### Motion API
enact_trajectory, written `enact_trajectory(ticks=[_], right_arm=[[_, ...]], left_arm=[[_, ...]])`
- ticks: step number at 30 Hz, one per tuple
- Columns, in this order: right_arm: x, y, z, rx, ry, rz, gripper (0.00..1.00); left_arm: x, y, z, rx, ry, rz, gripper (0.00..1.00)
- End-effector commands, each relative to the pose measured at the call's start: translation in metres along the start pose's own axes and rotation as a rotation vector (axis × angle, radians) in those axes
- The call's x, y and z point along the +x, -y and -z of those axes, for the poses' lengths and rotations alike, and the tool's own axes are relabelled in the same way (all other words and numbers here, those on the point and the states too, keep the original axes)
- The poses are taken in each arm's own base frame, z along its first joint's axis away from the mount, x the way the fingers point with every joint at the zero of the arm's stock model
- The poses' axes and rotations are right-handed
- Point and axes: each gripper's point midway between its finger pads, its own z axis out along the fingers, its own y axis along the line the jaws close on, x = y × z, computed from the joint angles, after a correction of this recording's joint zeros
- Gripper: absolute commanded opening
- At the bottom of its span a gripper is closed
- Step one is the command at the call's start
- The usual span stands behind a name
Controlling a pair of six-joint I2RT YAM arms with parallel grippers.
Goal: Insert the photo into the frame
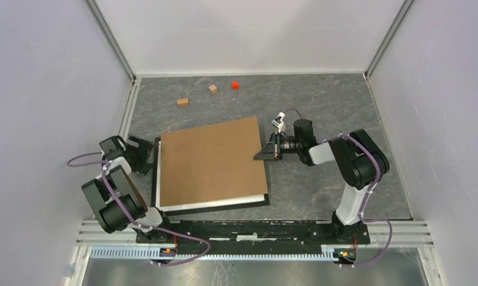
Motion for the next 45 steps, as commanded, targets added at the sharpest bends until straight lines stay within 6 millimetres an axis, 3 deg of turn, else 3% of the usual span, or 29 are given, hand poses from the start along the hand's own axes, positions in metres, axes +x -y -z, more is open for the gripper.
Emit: enact_trajectory(ticks=[1,6,9,14,18,21,25,33,37,45], right_arm=[[0.002,-0.01,0.001,-0.036,-0.007,0.079,0.0],[0.007,-0.004,0.001,-0.022,-0.012,0.033,0.0],[0.008,0.002,0.003,0.01,0.007,0.01,0.0],[0.012,0.019,0.015,0.086,0.077,-0.043,0.0],[0.021,0.019,0.024,0.098,0.087,-0.047,0.0],[0.023,0.02,0.031,0.125,0.104,-0.036,0.0],[0.023,0.025,0.04,0.173,0.121,-0.033,0.0],[0.044,0.007,0.055,0.137,0.227,-0.152,0.0],[0.055,0.013,0.052,0.181,0.217,-0.2,0.0],[0.053,-0.013,0.047,0.08,0.205,-0.284,0.0]], left_arm=[[0.02,0.024,-0.007,0.148,-0.109,0.062,1.0],[0.039,0.041,-0.005,0.201,-0.162,0.024,1.0],[0.045,0.041,0.0,0.208,-0.172,0.021,1.0],[0.042,0.035,0.014,0.172,-0.098,-0.014,1.0],[0.031,0.033,0.027,0.129,-0.019,-0.061,1.0],[0.025,0.041,0.038,0.149,0.036,-0.112,1.0],[0.033,0.061,0.044,0.165,0.014,-0.21,1.0],[0.038,0.083,0.059,0.143,0.03,-0.349,1.0],[0.039,0.084,0.058,0.146,0.034,-0.358,1.0],[0.039,0.094,0.066,0.195,0.051,-0.372,1.0]])
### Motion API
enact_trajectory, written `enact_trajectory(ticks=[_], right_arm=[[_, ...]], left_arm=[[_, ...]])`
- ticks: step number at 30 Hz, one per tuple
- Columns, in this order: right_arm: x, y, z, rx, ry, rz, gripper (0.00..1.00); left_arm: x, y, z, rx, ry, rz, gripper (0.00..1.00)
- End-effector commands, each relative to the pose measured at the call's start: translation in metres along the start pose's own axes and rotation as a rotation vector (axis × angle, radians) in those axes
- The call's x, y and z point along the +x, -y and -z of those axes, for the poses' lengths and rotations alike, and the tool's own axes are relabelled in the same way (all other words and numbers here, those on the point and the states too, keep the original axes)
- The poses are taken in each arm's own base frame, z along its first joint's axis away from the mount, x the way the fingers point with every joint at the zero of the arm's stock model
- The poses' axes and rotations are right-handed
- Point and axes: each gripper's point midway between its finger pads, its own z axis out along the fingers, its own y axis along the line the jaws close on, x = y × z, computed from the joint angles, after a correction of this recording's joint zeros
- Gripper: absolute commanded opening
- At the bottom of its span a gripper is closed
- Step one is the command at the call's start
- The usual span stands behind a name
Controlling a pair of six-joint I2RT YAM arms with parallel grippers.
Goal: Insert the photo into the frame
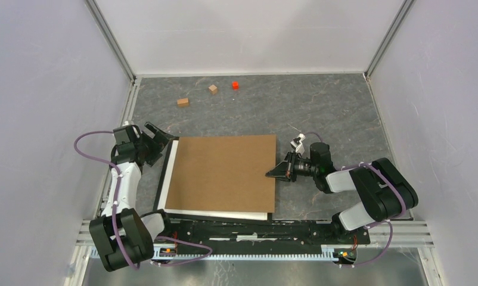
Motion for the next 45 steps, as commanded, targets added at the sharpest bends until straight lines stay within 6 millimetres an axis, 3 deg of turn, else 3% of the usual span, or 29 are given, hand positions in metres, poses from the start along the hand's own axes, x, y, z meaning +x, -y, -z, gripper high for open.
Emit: enact_trajectory(ticks=[1,18,34,45], right_arm=[[-0.009,-0.017,-0.001,-0.046,0.041,-0.035,0.0],[0.004,-0.015,-0.019,0.024,-0.044,-0.067,0.0],[0.028,-0.01,-0.01,0.016,-0.12,-0.121,0.0],[0.004,0.0,-0.025,0.079,-0.014,-0.065,0.0]], left_arm=[[-0.014,0.016,0.01,0.053,0.058,-0.074,1.0],[-0.009,0.025,0.01,0.125,0.044,-0.056,1.0],[-0.009,0.026,0.01,0.149,0.042,-0.034,1.0],[-0.008,0.026,0.01,0.152,0.042,-0.032,1.0]])
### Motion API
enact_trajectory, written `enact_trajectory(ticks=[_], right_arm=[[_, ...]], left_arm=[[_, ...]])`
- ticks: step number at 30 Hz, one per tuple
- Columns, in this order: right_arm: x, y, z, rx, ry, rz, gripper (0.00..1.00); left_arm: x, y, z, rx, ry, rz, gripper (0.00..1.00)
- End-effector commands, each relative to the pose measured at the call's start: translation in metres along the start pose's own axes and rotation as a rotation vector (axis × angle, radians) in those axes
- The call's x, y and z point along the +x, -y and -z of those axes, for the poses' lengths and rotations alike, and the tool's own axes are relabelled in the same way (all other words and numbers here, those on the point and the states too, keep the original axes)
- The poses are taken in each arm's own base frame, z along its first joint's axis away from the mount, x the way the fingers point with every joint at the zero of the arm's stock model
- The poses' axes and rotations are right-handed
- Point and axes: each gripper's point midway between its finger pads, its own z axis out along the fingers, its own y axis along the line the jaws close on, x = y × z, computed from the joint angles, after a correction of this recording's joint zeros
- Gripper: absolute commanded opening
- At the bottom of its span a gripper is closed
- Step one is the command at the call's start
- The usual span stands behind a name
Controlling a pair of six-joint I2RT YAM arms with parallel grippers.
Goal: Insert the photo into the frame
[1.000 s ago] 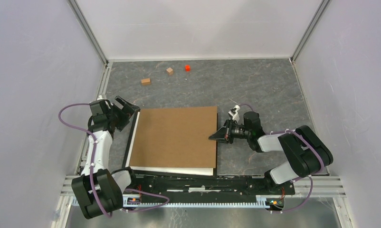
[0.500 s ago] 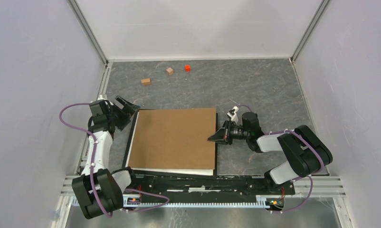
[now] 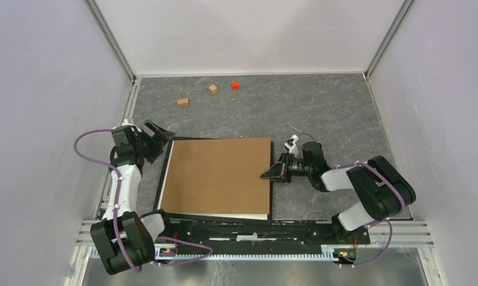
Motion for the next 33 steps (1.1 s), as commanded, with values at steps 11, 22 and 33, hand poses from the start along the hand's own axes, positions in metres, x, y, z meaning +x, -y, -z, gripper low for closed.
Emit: enact_trajectory(ticks=[11,22,33], right_arm=[[-0.016,0.027,-0.021,0.151,0.091,0.074,0.05],[-0.024,0.044,-0.013,0.352,0.071,0.3,0.42],[-0.02,0.038,-0.001,0.431,-0.035,0.48,0.68]], left_arm=[[-0.001,0.009,0.002,0.059,0.012,0.006,1.0],[0.001,0.01,0.002,0.076,0.009,0.014,1.0],[0.002,0.013,0.006,0.091,0.016,0.002,1.0]])
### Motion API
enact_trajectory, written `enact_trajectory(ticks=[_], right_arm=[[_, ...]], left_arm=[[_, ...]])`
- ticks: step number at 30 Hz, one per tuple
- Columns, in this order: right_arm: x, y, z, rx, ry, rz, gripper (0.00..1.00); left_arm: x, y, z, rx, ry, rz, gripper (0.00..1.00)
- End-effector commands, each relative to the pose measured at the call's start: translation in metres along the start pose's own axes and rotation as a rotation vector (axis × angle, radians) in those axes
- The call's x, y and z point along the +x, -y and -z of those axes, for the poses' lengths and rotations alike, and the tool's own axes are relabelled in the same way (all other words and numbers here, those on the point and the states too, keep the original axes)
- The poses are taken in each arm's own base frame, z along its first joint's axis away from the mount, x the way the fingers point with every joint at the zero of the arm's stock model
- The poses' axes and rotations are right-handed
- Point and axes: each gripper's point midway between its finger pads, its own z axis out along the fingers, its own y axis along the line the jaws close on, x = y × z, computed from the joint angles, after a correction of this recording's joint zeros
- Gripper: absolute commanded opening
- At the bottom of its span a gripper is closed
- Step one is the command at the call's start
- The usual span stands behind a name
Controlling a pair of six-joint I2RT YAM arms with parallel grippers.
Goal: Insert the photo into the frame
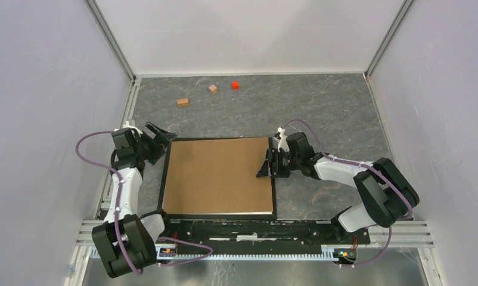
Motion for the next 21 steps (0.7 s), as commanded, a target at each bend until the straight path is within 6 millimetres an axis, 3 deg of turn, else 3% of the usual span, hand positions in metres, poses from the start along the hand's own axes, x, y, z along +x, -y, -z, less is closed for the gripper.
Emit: enact_trajectory(ticks=[1,7,14,21], right_arm=[[0.007,0.005,0.008,0.045,-0.052,0.133,0.7],[0.01,0.001,0.005,0.001,-0.09,0.207,0.78],[-0.033,0.037,-0.002,0.23,0.032,0.212,0.83],[-0.072,0.055,0.008,0.34,0.168,0.209,0.84]], left_arm=[[-0.007,0.011,0.004,0.048,0.03,0.004,1.0],[-0.006,0.012,0.003,0.06,0.024,0.01,1.0],[-0.007,0.008,0.001,0.038,0.021,0.0,1.0],[-0.007,0.007,-0.009,0.023,-0.005,0.023,1.0]])
